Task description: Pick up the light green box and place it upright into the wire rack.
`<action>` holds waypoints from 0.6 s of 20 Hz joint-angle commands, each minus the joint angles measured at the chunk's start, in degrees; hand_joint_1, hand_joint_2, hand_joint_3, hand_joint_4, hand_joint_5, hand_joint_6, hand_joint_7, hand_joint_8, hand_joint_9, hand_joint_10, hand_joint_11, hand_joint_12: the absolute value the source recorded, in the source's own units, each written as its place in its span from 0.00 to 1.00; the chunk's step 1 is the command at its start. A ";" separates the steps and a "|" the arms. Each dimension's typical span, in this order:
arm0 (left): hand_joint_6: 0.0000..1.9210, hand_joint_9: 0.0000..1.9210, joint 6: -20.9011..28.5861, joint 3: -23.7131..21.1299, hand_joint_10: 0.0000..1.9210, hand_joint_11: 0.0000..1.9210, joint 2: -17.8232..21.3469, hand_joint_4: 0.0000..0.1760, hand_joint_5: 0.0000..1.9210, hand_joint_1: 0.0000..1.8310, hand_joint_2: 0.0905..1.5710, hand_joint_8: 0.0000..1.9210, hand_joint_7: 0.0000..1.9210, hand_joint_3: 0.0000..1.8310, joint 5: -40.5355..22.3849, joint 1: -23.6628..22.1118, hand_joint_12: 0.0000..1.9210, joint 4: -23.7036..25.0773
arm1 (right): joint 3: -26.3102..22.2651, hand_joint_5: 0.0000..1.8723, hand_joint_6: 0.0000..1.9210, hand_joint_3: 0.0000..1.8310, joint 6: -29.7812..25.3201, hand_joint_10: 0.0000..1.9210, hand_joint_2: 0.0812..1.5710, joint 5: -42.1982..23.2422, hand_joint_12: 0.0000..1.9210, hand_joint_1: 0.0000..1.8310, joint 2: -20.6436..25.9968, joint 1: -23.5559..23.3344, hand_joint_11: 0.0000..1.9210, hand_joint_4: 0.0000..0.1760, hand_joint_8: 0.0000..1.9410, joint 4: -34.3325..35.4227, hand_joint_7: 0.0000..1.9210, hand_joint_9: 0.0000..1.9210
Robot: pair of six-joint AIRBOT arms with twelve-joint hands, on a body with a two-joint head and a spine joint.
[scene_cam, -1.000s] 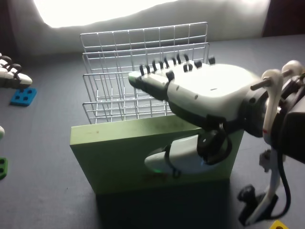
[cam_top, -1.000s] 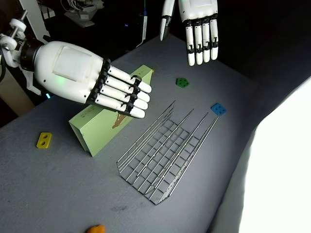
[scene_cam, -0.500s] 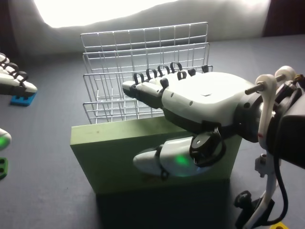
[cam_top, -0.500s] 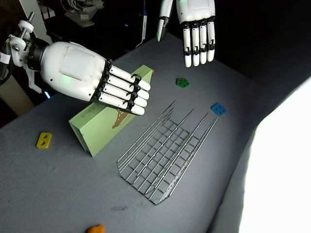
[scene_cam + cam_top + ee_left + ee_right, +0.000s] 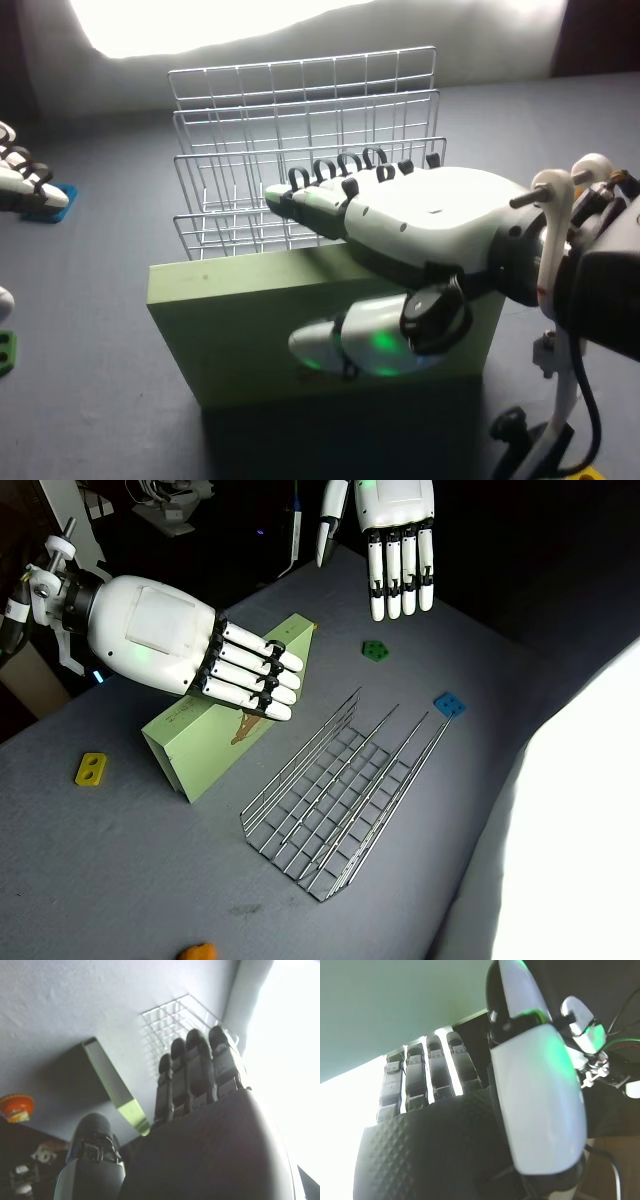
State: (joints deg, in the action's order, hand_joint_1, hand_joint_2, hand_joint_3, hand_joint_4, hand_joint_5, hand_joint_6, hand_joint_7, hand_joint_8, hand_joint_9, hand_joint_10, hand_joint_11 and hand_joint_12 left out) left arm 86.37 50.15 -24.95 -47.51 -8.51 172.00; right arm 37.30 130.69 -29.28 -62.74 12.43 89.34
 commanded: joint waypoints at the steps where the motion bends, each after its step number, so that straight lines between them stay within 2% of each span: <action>1: 0.00 0.10 -0.29 -0.19 0.00 0.00 0.01 0.00 0.10 0.00 0.78 0.00 0.13 0.00 4.86 -1.44 0.07 0.57 | -0.03 0.01 0.00 0.02 -0.44 0.00 0.75 0.19 0.00 0.27 -0.03 -0.11 0.00 0.00 0.00 -2.54 0.01 0.01; 2: 0.00 0.09 -0.29 -0.30 0.00 0.00 0.01 0.00 0.09 0.00 0.78 0.00 0.11 0.00 4.86 -1.79 0.05 0.57 | 0.16 0.03 0.01 0.00 -0.37 0.01 0.71 0.47 0.01 0.47 -0.18 0.13 0.01 0.00 0.01 -2.54 0.03 0.02; 3: 0.00 0.10 -0.30 -0.54 0.00 0.00 0.01 0.00 0.09 0.00 0.78 0.00 0.12 0.00 4.86 -2.05 0.06 0.57 | 0.36 0.08 0.01 0.00 0.10 0.01 0.67 0.78 0.12 0.57 -0.42 0.47 0.00 0.00 0.01 -2.54 0.07 0.05; 4: 0.00 0.10 -0.30 -0.97 0.00 0.00 0.01 0.00 0.09 0.00 0.79 0.00 0.12 0.00 4.86 -2.18 0.05 0.57 | 0.49 0.21 0.03 0.01 0.46 0.03 0.71 0.86 0.44 0.56 -0.61 0.66 0.00 0.00 0.02 -2.54 0.22 0.17; 5: 0.00 0.10 -0.30 -1.24 0.00 0.00 0.01 0.00 0.09 0.00 0.79 0.00 0.12 0.00 4.86 -2.29 0.05 0.57 | 0.59 0.21 0.03 0.01 0.55 0.03 0.71 0.88 0.44 0.56 -0.69 0.80 0.00 0.00 0.02 -2.54 0.22 0.17; 6: 0.00 0.09 -0.32 -1.58 0.00 0.00 0.01 0.00 0.09 0.00 0.79 0.00 0.11 0.00 4.86 -2.41 0.03 0.57 | 0.65 0.26 0.03 0.00 0.67 0.03 0.69 0.89 0.56 0.61 -0.72 0.87 0.00 0.00 0.01 -2.54 0.28 0.22; 7: 0.00 0.10 -0.32 -1.97 0.00 0.00 0.06 0.00 0.09 0.00 0.79 0.00 0.12 0.00 4.86 -2.47 0.06 0.57 | 0.70 0.31 0.04 0.00 0.75 0.05 0.67 0.89 0.65 0.65 -0.75 0.92 0.01 0.00 0.02 -2.54 0.33 0.28; 8: 0.00 0.10 -0.32 -2.19 0.00 0.00 0.12 0.00 0.09 0.00 0.79 0.00 0.12 0.00 4.86 -2.46 0.07 0.57 | 0.71 0.32 0.04 0.00 0.77 0.05 0.66 0.89 0.68 0.66 -0.75 0.92 0.01 0.00 0.02 -2.54 0.34 0.30; 9: 0.00 0.11 -0.32 -2.27 0.00 0.00 0.13 0.00 0.09 0.00 0.78 0.00 0.13 0.00 4.86 -2.45 0.09 0.57 | 0.71 0.42 0.08 0.00 0.83 0.14 0.67 0.89 0.70 0.68 -0.75 0.92 0.12 0.00 0.05 -2.55 0.46 0.40; 10: 0.00 0.11 -0.32 -2.43 0.00 0.00 0.14 0.00 0.09 0.00 0.78 0.00 0.13 0.00 4.86 -2.45 0.11 0.57 | 0.79 0.47 0.45 0.01 0.98 0.34 0.70 0.89 0.80 0.67 -0.77 0.92 0.20 0.00 0.46 -2.55 0.50 0.45; 11: 0.00 0.12 -0.32 -2.56 0.00 0.00 0.14 0.00 0.09 0.00 0.78 0.00 0.13 0.00 4.86 -2.45 0.12 0.57 | 0.87 0.50 0.48 0.00 0.96 0.53 0.71 0.89 0.85 0.67 -0.82 0.92 0.23 0.00 0.58 -2.55 0.49 0.42; 12: 0.00 0.12 -0.32 -2.81 0.00 0.00 0.13 0.00 0.09 0.00 0.79 0.00 0.13 0.00 4.86 -2.30 0.13 0.57 | 1.00 0.52 0.50 0.00 0.94 0.61 0.71 0.89 0.89 0.66 -0.87 0.90 0.26 0.01 0.59 -2.55 0.48 0.41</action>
State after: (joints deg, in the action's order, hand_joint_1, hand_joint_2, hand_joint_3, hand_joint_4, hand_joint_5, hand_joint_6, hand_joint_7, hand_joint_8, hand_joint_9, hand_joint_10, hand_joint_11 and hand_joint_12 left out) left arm 86.21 47.48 -24.82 -47.40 -9.89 172.03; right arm 38.46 131.83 -28.01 -63.72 13.76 89.21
